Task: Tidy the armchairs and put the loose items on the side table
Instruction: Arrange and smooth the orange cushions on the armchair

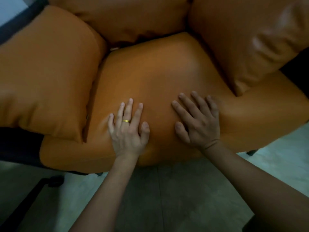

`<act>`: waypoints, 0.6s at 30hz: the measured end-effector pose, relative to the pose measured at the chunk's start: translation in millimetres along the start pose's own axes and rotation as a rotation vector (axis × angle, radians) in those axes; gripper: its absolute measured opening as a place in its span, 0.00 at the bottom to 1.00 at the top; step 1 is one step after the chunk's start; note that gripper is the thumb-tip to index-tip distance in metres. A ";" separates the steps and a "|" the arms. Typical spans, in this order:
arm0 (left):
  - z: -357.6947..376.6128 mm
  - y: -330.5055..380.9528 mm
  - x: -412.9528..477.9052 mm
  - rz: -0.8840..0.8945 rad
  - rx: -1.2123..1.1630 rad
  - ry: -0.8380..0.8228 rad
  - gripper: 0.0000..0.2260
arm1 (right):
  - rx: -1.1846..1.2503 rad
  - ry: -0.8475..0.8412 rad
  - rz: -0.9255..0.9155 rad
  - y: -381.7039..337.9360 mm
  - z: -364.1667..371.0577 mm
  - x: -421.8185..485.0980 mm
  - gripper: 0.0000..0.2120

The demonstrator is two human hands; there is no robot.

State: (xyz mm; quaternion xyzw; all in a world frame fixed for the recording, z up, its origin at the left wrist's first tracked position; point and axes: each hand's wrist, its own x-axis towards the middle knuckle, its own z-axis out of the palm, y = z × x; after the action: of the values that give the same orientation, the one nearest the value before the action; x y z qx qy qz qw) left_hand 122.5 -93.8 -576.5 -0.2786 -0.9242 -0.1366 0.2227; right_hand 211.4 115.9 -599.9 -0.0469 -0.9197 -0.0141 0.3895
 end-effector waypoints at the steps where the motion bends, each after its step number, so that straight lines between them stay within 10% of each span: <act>1: -4.1 0.8 -0.3 -0.009 0.003 -0.028 0.25 | -0.005 -0.036 0.013 -1.3 -4.4 0.6 0.26; 9: -23.7 34.6 -3.8 -0.086 -0.019 -0.209 0.24 | 0.120 -0.162 0.281 0.4 -44.0 -18.6 0.25; 18: 1.1 126.3 8.4 0.218 0.050 -0.181 0.28 | 0.084 -0.122 0.840 103.0 -80.5 -59.1 0.33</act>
State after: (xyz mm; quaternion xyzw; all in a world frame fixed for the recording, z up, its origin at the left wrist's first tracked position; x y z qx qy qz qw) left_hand 188.6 12.4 -557.2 -0.3830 -0.9078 -0.0628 0.1588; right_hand 319.9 208.9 -587.3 -0.4023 -0.8418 0.1859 0.3080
